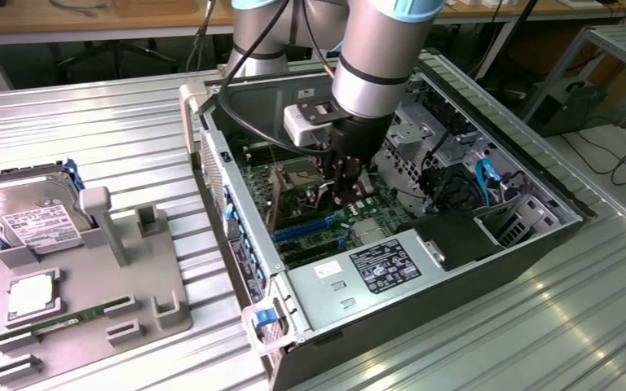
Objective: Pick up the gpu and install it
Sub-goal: 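Insert the gpu into the slot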
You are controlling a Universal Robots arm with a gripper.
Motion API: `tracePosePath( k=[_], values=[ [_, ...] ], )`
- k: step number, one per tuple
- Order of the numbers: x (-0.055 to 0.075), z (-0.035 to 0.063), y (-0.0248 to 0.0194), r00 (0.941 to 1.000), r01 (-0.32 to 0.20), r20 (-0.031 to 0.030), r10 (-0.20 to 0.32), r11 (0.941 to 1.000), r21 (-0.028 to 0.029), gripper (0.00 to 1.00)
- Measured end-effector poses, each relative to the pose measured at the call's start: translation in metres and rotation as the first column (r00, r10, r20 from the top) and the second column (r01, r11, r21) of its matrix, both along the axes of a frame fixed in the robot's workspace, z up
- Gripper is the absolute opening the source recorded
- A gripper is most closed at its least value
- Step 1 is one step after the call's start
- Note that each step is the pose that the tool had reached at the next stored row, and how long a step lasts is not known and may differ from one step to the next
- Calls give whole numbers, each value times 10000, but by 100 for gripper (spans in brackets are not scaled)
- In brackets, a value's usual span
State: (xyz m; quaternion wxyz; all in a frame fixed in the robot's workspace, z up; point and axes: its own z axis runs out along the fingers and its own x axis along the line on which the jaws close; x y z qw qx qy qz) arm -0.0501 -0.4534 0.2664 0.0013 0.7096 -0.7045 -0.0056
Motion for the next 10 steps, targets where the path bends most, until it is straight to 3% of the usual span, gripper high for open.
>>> tracePosePath(
  k=[10],
  values=[
    [-89,-61,0,10000,-24,-7,24,10000,-2,28]
  ],
)
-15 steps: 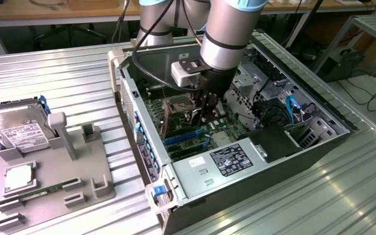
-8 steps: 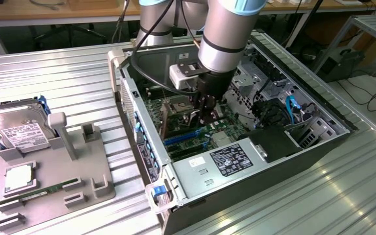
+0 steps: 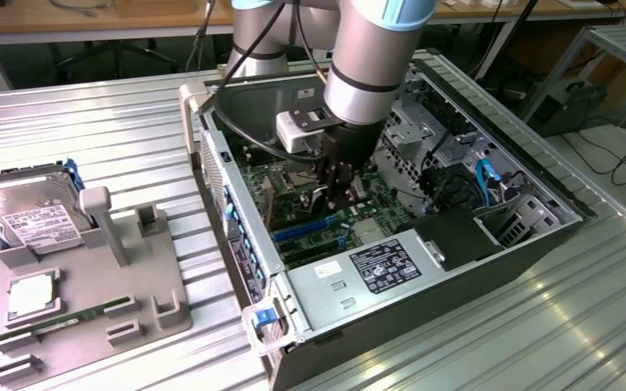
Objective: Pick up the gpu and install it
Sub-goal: 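Insert the gpu into the slot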
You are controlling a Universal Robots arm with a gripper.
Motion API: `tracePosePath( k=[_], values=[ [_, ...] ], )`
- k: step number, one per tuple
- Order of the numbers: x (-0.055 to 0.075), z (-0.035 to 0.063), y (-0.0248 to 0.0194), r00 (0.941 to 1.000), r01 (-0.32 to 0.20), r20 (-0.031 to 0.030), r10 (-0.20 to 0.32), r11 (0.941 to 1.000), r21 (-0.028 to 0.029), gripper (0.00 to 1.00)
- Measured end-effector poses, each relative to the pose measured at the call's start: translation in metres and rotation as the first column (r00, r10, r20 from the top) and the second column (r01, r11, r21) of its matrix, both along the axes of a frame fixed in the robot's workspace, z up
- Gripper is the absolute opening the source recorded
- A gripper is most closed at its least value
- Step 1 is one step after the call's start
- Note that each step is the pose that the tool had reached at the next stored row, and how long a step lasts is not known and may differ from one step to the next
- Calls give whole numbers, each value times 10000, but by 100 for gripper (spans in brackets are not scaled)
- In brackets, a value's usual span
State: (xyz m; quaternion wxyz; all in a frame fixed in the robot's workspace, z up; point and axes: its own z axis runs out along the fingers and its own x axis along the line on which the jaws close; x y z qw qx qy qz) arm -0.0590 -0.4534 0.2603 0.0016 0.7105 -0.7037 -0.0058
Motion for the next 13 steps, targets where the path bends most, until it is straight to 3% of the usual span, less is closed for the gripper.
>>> tracePosePath(
  k=[13],
  values=[
    [-144,-73,1,10000,-19,2,19,10000,3,28]
  ],
)
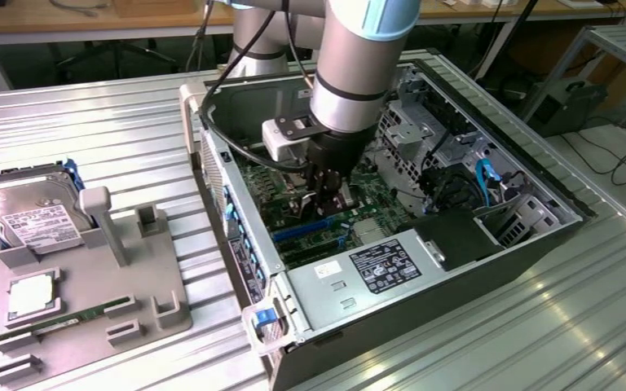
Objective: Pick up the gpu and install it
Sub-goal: 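Insert the gpu into the slot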
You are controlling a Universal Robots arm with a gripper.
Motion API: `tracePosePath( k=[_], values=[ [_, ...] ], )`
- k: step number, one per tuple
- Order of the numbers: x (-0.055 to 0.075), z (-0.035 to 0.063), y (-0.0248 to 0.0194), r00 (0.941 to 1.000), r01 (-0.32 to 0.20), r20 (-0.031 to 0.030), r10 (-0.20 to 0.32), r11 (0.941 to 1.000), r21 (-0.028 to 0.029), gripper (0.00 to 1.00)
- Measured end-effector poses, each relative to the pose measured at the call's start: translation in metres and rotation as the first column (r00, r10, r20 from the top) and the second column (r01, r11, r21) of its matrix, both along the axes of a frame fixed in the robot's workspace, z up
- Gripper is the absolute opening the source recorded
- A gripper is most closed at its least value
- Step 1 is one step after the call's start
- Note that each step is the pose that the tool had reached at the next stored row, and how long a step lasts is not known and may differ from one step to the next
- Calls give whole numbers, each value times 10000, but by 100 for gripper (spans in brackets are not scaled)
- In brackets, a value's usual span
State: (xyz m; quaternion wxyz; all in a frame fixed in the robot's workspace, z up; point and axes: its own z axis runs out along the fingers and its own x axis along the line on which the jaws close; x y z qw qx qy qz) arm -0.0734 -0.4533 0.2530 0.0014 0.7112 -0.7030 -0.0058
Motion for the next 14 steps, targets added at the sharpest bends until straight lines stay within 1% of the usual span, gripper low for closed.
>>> tracePosePath(
  k=[2,4,14],
  values=[
    [-8,-12,-3,10000,-1,-1,1,10000,-2,28],
    [-8,-31,-18,10000,0,0,0,10000,0,28],
    [-57,-77,-19,10000,-12,0,12,10000,0,28]
  ],
)
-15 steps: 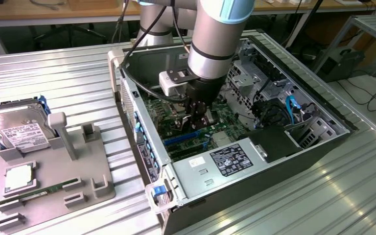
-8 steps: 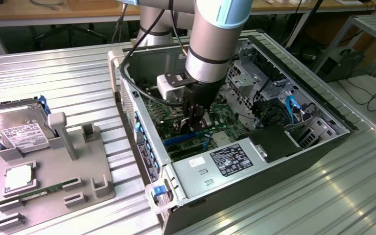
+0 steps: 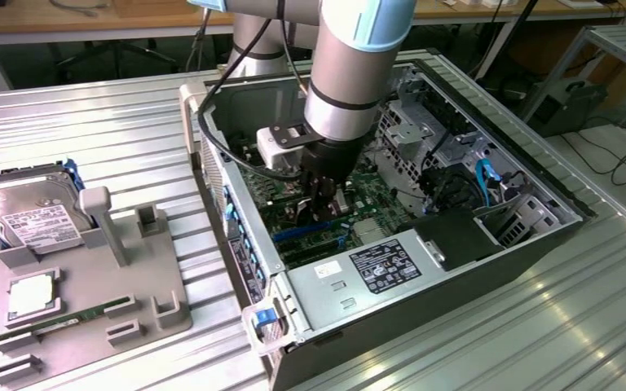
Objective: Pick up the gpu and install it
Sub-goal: 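Insert the gpu into the slot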
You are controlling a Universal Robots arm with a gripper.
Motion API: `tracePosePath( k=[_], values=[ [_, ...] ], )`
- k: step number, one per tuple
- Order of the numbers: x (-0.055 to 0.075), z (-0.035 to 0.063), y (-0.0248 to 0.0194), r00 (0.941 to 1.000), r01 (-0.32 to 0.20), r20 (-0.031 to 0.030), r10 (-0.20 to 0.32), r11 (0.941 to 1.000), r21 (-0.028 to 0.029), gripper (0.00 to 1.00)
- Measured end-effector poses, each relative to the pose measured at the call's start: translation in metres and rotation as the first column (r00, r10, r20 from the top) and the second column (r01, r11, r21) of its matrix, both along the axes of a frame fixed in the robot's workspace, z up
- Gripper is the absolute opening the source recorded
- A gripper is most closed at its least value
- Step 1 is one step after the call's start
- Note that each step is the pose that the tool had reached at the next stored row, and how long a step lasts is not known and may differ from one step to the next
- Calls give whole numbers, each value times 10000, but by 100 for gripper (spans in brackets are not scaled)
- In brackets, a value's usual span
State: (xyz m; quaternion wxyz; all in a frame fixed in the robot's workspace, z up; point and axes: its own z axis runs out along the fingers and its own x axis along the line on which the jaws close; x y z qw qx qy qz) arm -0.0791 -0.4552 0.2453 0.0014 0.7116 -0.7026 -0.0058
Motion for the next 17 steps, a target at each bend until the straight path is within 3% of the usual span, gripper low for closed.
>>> tracePosePath(
  k=[17],
  values=[
    [-4,-130,0,10000,0,-12,0,10000,-2,28]
  ],
)
